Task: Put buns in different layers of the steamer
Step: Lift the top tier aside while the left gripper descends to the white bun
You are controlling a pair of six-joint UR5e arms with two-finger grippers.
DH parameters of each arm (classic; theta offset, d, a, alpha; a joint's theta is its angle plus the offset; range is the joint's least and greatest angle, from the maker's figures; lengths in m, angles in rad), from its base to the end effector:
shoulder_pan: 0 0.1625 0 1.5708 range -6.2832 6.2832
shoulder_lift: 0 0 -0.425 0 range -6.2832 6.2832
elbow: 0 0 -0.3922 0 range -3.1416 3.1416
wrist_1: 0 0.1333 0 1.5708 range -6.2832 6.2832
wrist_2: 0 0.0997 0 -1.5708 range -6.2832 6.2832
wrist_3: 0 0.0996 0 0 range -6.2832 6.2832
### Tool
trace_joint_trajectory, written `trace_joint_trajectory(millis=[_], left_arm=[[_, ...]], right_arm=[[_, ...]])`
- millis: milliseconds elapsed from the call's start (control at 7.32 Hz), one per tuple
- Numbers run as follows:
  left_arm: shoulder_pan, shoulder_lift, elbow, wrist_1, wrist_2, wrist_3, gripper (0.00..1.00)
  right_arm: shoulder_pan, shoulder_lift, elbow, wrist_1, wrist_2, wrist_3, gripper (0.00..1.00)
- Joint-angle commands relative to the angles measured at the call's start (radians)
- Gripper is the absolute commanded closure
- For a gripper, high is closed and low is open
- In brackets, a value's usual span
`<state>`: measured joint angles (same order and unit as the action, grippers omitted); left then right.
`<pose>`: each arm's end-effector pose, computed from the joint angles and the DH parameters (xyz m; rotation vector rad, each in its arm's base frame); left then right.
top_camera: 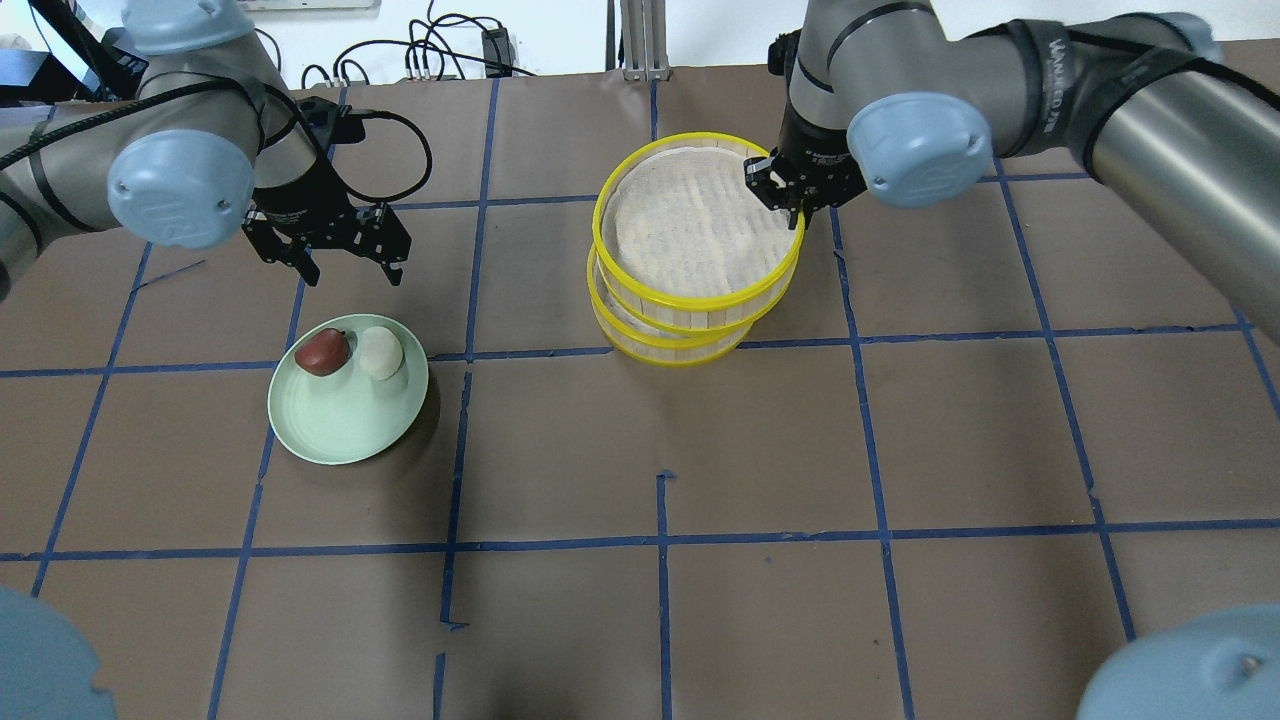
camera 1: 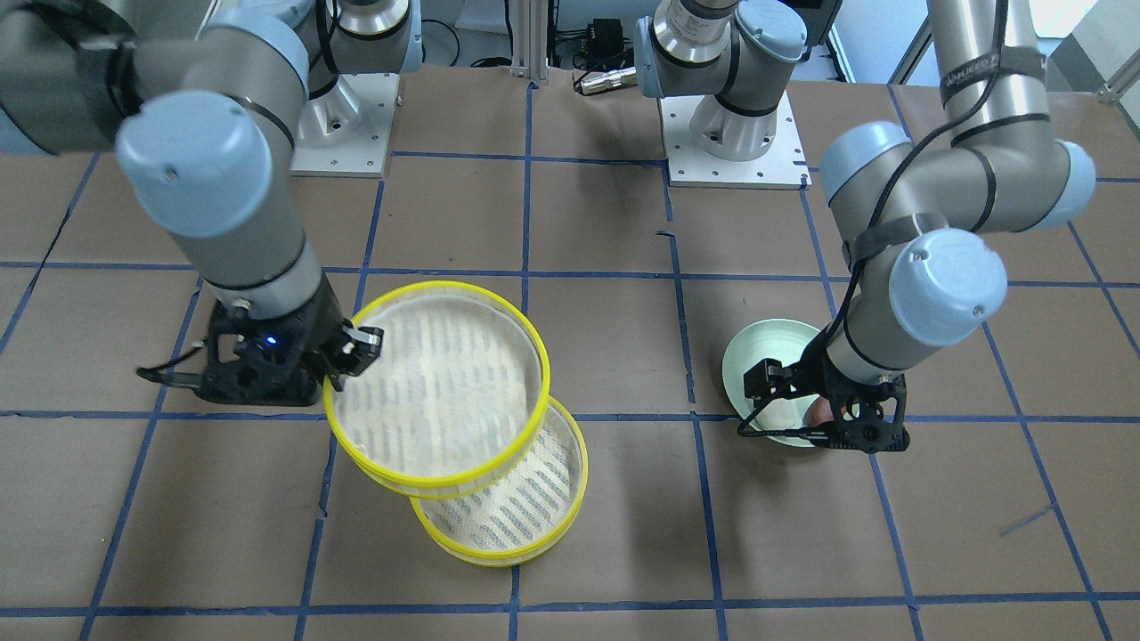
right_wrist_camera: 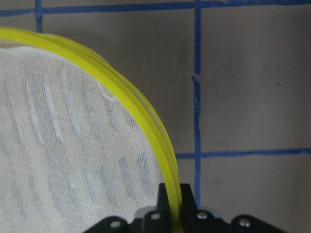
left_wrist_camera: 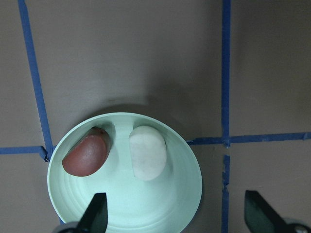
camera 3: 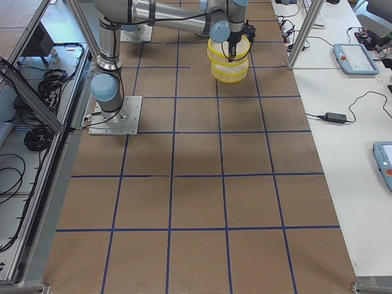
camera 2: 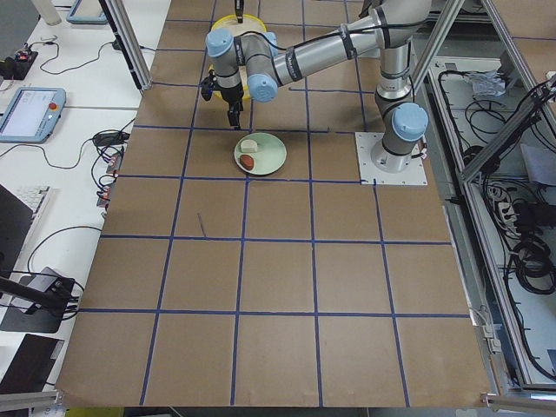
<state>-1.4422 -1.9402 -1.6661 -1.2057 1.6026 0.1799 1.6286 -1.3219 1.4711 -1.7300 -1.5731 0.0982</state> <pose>-0.0530 -0.6052 0.2741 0.0825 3.1202 0.1614 0.1671 -0.5845 0.4175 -0.0634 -3.1394 0.0159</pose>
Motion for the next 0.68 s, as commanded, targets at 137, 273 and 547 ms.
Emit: trace_joint_trajectory(millis=[137, 273, 547], left_arm=[[0.017, -0.071, -0.093, 0.084, 0.003, 0.033, 0.01], [0.051, -0.071, -0.101, 0.083, 0.0, 0.039, 0.06], [0.054, -0.071, -0.122, 0.078, -0.006, 0.035, 0.29]], right_arm=[[-0.09, -0.18, -0.031, 0.249, -0.004, -0.073, 0.88], [-0.096, -0.18, -0.028, 0.251, -0.027, -0.083, 0.88], [-0.093, -0.177, -0.028, 0.251, -0.019, -0.075, 0.88]])
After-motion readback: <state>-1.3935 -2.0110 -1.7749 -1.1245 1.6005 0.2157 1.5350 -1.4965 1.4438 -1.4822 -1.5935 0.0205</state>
